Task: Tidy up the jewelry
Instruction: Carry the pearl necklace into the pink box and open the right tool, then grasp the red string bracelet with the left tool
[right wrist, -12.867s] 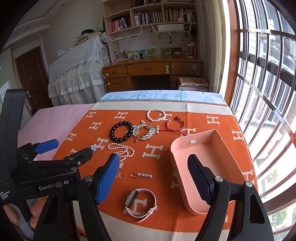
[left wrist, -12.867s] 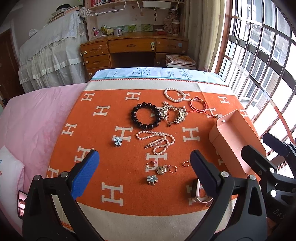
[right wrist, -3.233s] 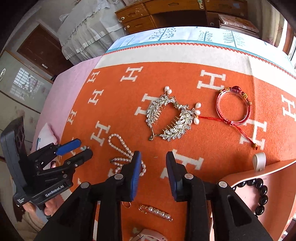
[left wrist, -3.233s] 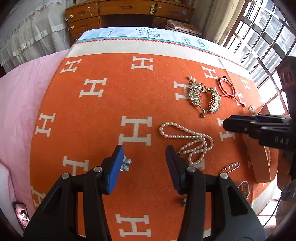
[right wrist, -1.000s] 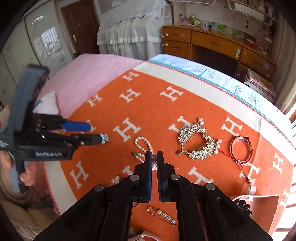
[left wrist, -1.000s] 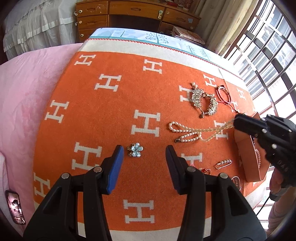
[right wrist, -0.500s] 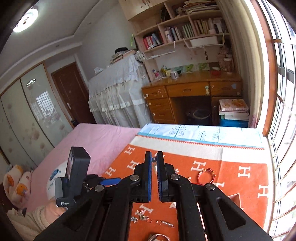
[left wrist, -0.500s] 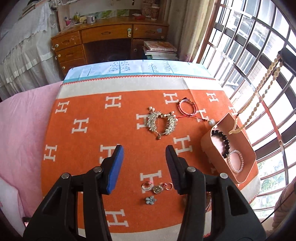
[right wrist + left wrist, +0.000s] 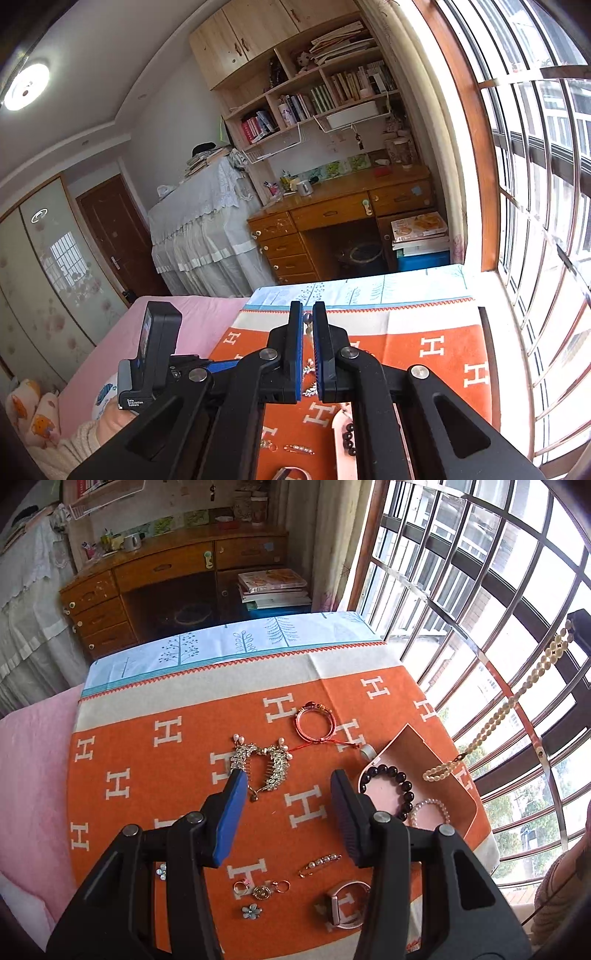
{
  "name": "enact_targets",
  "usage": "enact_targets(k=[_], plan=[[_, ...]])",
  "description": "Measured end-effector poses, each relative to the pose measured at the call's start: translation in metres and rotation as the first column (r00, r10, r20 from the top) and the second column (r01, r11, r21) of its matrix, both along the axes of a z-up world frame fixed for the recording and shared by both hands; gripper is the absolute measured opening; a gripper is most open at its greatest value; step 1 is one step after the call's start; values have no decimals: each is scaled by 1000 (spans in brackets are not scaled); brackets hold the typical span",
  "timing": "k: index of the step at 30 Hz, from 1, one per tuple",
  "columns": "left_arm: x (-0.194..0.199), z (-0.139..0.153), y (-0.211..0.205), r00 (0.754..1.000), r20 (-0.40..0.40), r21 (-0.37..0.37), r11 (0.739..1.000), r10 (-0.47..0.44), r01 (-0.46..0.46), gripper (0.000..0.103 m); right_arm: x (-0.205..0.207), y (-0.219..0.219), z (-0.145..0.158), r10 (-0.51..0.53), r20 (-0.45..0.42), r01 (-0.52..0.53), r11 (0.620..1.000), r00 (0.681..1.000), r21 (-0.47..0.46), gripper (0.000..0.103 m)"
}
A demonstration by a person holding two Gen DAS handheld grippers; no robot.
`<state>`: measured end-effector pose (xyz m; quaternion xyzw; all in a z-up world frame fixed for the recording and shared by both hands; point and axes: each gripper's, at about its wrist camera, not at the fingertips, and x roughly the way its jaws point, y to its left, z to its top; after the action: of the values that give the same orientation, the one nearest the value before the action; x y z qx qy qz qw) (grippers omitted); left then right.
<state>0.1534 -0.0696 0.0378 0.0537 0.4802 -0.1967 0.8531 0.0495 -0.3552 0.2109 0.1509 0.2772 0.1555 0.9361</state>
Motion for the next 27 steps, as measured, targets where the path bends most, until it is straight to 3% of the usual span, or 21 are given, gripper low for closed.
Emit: enact_targets(k=[12,19,21,23,27], plan=[[47,-44,-51,993,-99,30,997,-69,73,44,-28,-56,-20,-52,-46,52,999,998,-9,5],[62,-71,-58,988,-140,49,996,-68,75,44,-16,-51,-66,-79,-145,71,996,986,-62,6],[64,-76,-57,987,-149,46,996,-67,75,44,-11,-49,-85,-104,-180,84,990,978,-115,14],[67,-80,-57,986,-154,47,996,-67,75,44,-2,-43,-106,-137,-206,106,982,969,-155,40],[74,-88,-58,985,-161,53,996,-62,71,44,23,-42,-134,-159,-247,124,980,956,-153,43]])
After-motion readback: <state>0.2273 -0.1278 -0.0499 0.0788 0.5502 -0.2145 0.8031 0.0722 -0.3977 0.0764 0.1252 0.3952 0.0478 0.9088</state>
